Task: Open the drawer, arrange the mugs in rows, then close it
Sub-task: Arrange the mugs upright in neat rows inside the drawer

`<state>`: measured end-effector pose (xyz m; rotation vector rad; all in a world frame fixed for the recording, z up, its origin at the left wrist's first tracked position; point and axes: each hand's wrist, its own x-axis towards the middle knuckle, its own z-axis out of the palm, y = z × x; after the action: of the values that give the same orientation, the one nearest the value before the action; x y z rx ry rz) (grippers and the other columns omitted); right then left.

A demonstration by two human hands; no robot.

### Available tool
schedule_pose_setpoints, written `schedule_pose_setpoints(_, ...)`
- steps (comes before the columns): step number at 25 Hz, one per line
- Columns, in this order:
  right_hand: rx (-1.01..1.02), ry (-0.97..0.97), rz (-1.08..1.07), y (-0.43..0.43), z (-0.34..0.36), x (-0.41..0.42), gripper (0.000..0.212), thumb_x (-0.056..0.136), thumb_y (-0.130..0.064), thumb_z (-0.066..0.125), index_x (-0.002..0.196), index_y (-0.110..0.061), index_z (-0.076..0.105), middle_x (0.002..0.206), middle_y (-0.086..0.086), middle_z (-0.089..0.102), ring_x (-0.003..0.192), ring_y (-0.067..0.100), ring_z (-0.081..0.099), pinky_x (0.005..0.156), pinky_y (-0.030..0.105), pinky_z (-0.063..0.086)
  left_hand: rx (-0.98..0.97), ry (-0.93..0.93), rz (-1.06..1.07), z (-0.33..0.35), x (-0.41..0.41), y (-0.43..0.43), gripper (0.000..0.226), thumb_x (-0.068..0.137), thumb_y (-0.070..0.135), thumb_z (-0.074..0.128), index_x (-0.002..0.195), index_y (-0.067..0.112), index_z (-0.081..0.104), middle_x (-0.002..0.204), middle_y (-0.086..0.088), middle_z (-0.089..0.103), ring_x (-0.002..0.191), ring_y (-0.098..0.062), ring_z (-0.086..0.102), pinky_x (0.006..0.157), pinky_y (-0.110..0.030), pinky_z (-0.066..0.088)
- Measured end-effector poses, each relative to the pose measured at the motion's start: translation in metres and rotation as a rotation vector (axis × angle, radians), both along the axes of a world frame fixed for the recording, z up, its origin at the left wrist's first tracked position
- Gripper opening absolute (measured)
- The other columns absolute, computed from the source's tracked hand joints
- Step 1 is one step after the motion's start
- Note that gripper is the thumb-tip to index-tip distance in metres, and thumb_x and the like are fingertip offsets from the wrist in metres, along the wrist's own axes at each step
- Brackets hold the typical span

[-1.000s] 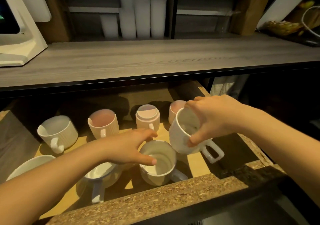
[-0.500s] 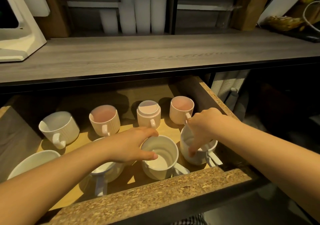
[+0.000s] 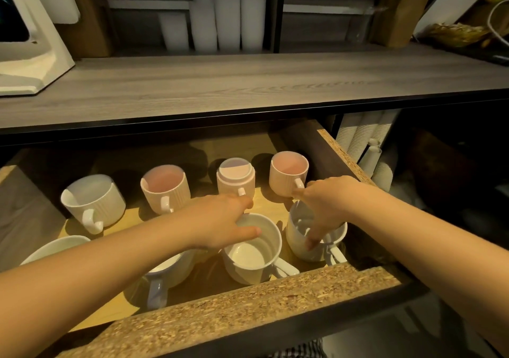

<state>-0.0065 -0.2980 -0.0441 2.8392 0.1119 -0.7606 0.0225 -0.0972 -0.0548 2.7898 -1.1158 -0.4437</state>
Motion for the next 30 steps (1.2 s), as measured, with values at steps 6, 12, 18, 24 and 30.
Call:
schedule_pose_setpoints(6,0.143,0.040,-0.039,-0.012,-0.006,0.000,0.086,0.068,-0.043,0.078,0.141,-0.024,0.036,0.129,0.002,0.054,0.110,0.023,0.056,0.086,0.032,0.052,0.331,-0.211,0.039,0.007,-0.022,-0.045,0.083,0.074,0.082,0.028,0.117,0.016,0.055,0.098,-0.004,0.064,0.083,-0.017,0.058,0.064,-0.025,0.044)
schedule_pose_setpoints(12,0.160,0.023,-0.008,-0.011,-0.011,0.000,0.085,0.067,-0.042,0.079,0.138,-0.022,0.039,0.133,0.004,0.052,0.116,0.026,0.053,0.091,0.035,0.051,0.314,-0.106,0.078,0.003,-0.021,-0.045,0.081,0.071,0.074,0.053,0.128,0.016,0.045,0.105,-0.003,0.059,0.091,-0.019,0.057,0.073,-0.028,0.050)
schedule_pose_setpoints(18,0.181,-0.013,-0.006,-0.012,-0.009,0.002,0.085,0.062,-0.049,0.079,0.133,-0.021,0.043,0.123,0.002,0.057,0.107,0.023,0.057,0.084,0.032,0.052,0.251,-0.126,0.078,0.002,-0.013,-0.038,0.077,0.069,0.071,0.058,0.124,0.018,0.047,0.092,0.001,0.051,0.083,-0.016,0.053,0.074,-0.029,0.053)
schedule_pose_setpoints(24,0.121,-0.064,-0.027,-0.010,-0.007,0.003,0.081,0.061,-0.055,0.075,0.128,-0.019,0.049,0.111,0.003,0.060,0.093,0.020,0.059,0.067,0.026,0.048,0.212,-0.119,0.043,0.002,-0.002,-0.034,0.071,0.067,0.065,0.064,0.120,0.021,0.049,0.089,0.003,0.050,0.080,-0.014,0.051,0.063,-0.025,0.045)
schedule_pose_setpoints(30,0.111,-0.052,-0.019,-0.009,-0.006,0.001,0.080,0.063,-0.055,0.075,0.129,-0.020,0.049,0.110,0.002,0.061,0.091,0.018,0.060,0.063,0.023,0.045,0.172,-0.102,-0.031,0.001,0.004,-0.030,0.076,0.066,0.061,0.068,0.129,0.024,0.046,0.105,0.001,0.059,0.090,-0.015,0.057,0.069,-0.024,0.050)
